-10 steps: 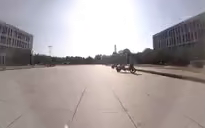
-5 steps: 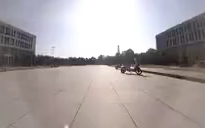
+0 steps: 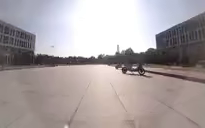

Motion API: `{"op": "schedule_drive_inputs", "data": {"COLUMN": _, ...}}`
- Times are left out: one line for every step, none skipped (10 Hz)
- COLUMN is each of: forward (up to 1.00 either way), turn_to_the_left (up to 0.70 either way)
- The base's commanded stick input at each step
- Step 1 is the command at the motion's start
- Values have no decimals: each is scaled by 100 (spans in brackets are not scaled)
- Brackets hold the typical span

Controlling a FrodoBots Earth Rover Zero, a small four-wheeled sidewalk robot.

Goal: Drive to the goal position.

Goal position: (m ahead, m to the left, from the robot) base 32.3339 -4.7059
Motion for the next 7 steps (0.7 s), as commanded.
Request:
{"op": "schedule_drive_inputs", "data": {"forward": 100, "turn_to_the_left": 0}}
{"op": "schedule_drive_inputs", "data": {"forward": 100, "turn_to_the_left": 0}}
{"op": "schedule_drive_inputs", "data": {"forward": 100, "turn_to_the_left": 0}}
{"op": "schedule_drive_inputs", "data": {"forward": 100, "turn_to_the_left": 0}}
{"op": "schedule_drive_inputs", "data": {"forward": 100, "turn_to_the_left": 0}}
{"op": "schedule_drive_inputs", "data": {"forward": 100, "turn_to_the_left": 0}}
{"op": "schedule_drive_inputs", "data": {"forward": 100, "turn_to_the_left": 0}}
